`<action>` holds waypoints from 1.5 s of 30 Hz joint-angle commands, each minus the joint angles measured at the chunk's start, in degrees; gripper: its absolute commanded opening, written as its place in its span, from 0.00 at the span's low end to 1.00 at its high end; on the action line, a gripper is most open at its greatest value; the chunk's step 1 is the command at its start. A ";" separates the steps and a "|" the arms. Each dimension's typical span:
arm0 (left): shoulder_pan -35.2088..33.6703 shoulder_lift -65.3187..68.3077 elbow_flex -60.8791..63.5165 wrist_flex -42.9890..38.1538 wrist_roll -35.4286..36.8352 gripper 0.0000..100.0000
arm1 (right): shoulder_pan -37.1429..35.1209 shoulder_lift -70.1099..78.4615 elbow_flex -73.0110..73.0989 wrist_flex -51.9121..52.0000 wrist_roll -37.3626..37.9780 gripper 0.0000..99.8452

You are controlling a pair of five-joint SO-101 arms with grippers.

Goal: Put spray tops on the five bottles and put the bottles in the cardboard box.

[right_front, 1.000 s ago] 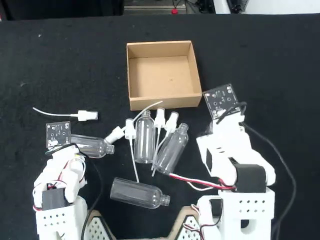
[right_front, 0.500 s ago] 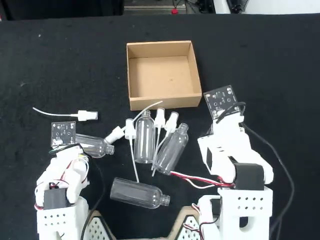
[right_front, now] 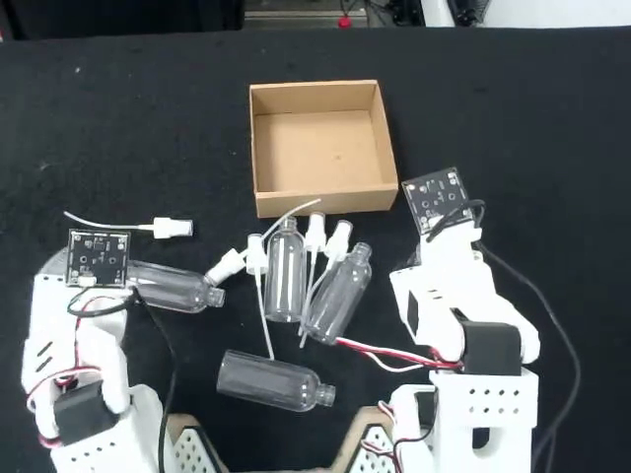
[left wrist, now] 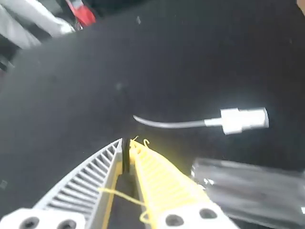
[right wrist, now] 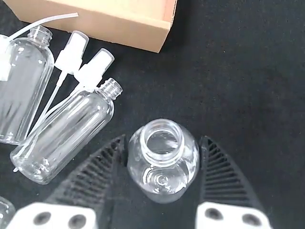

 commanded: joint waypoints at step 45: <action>13.05 122.90 -89.45 21.36 -43.78 0.33 | 0.44 -1.45 5.14 -6.86 -4.57 0.17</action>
